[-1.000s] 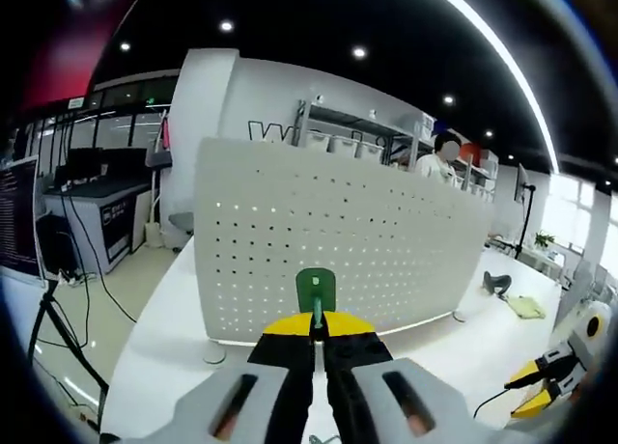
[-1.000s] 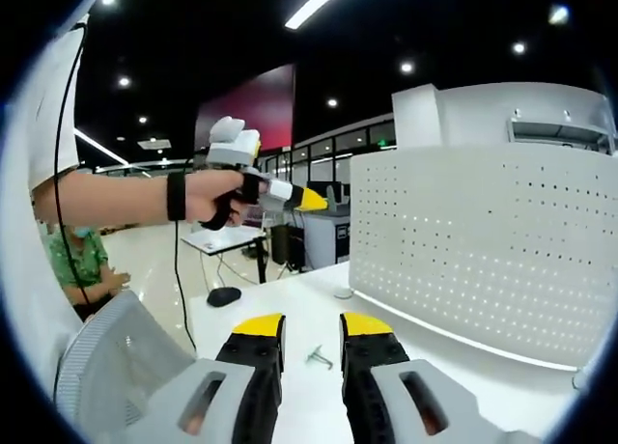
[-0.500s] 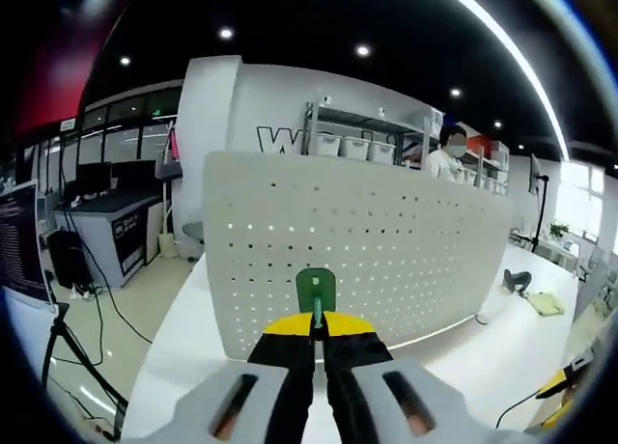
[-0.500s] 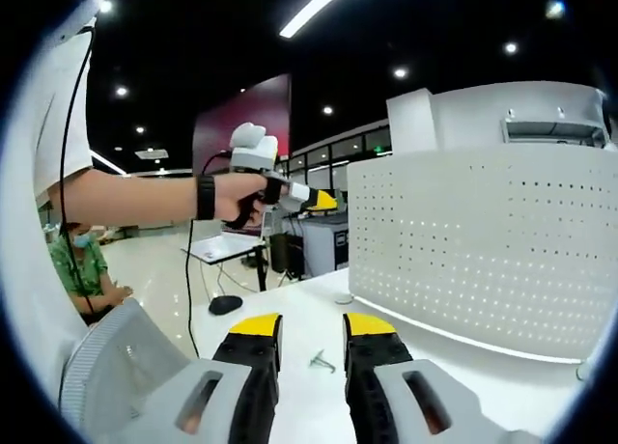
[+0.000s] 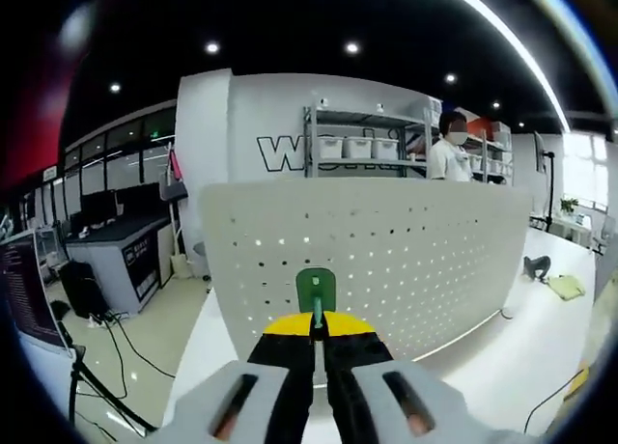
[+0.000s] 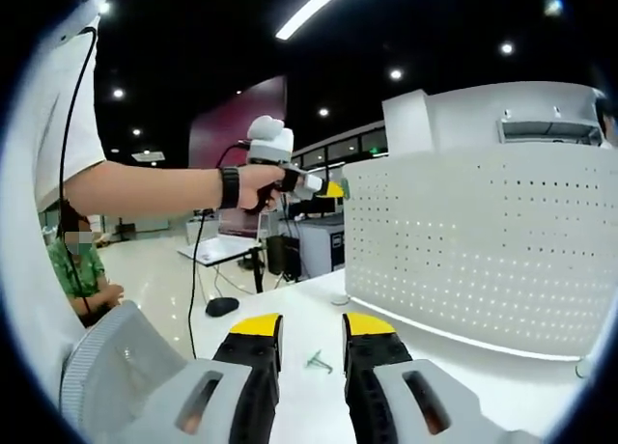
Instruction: Insert the hook assembly into the mounting plate slot until the hook locks in place.
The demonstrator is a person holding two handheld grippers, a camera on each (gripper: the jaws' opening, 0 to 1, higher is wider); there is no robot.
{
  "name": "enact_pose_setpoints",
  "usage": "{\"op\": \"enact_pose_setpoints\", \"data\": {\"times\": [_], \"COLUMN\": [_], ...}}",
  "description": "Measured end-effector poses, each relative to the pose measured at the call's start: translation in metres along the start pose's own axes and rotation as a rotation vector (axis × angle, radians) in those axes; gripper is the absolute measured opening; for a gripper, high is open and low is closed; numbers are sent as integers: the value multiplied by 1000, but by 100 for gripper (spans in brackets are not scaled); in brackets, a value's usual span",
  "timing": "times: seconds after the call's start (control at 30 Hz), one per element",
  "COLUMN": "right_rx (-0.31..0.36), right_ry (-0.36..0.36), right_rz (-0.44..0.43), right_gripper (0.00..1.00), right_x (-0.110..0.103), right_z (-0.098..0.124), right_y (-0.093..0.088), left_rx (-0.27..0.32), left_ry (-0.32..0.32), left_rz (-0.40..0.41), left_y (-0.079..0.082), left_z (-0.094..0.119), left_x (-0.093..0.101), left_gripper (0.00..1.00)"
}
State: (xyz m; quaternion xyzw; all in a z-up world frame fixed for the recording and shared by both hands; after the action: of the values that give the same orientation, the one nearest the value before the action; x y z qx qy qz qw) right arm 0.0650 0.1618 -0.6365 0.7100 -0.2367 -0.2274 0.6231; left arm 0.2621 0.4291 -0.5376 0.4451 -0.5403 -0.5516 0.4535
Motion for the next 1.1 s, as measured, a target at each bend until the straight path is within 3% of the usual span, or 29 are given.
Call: {"op": "enact_pose_setpoints", "data": {"times": [0.47, 1.1], "right_rx": [3, -18], "right_ry": [-1, 5], "right_rz": [-19, -21], "right_gripper": [25, 25], "right_x": [-1, 2], "right_z": [-3, -5], "right_y": [-2, -2], "left_rx": [-22, -6], "left_ry": [31, 49], "left_rz": [34, 21], "left_y": [1, 17], "left_z": [-29, -66], "left_x": [-20, -32], "left_gripper": [2, 2]}}
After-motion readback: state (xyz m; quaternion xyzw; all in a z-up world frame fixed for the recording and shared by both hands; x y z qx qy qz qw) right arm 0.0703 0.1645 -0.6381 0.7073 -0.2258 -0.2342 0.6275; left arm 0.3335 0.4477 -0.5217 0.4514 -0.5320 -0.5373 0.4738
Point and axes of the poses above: the point that each gripper's makers call its tool centre point, and the gripper's own axes: z roughly backward along the fingers, x roughly to its right, y roughly out of its top, the point moved 8 cm from there along z, roughly backward along the fingers, and after that the axes turned 11 degrees about x, right-handed, at the moved point
